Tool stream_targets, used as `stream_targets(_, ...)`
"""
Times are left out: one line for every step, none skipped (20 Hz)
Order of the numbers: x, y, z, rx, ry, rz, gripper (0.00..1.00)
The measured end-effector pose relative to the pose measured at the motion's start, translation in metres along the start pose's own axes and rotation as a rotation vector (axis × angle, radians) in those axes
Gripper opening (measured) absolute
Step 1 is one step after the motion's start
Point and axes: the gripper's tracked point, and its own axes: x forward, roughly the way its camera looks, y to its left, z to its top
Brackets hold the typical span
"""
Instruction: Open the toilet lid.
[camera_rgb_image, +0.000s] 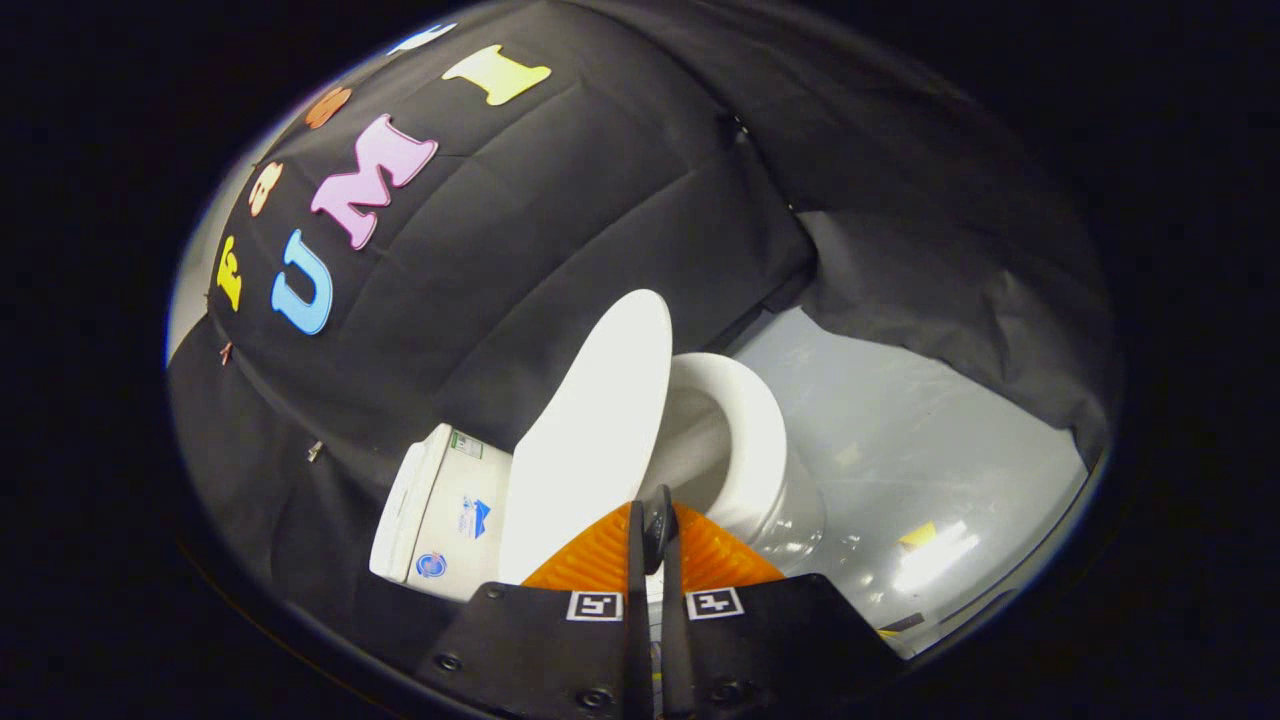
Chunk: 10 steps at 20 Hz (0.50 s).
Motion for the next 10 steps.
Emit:
stream_targets(-0.006, 0.019, 0.006, -0.019, -0.008, 0.025, 0.08)
stream_targets(-0.014, 0.036, 0.008, -0.040, -0.013, 0.044, 0.09)
stream_targets(-0.018, 0.054, 0.011, -0.052, -0.016, 0.063, 0.09)
stream_targets(-0.019, 0.071, 0.014, -0.069, -0.021, 0.068, 0.09)
stream_targets(-0.023, 0.086, 0.015, -0.089, -0.024, 0.072, 0.09)
stream_targets(-0.026, 0.101, 0.016, -0.117, -0.032, 0.072, 0.09)
stream_targets(-0.029, 0.115, 0.016, -0.147, -0.038, 0.069, 0.09)
stream_targets(-0.030, 0.129, 0.016, -0.174, -0.046, 0.061, 0.09)
stream_targets(-0.031, 0.140, 0.016, -0.203, -0.052, 0.048, 0.10)
stream_targets(-0.030, 0.149, 0.016, -0.225, -0.059, 0.033, 0.10)
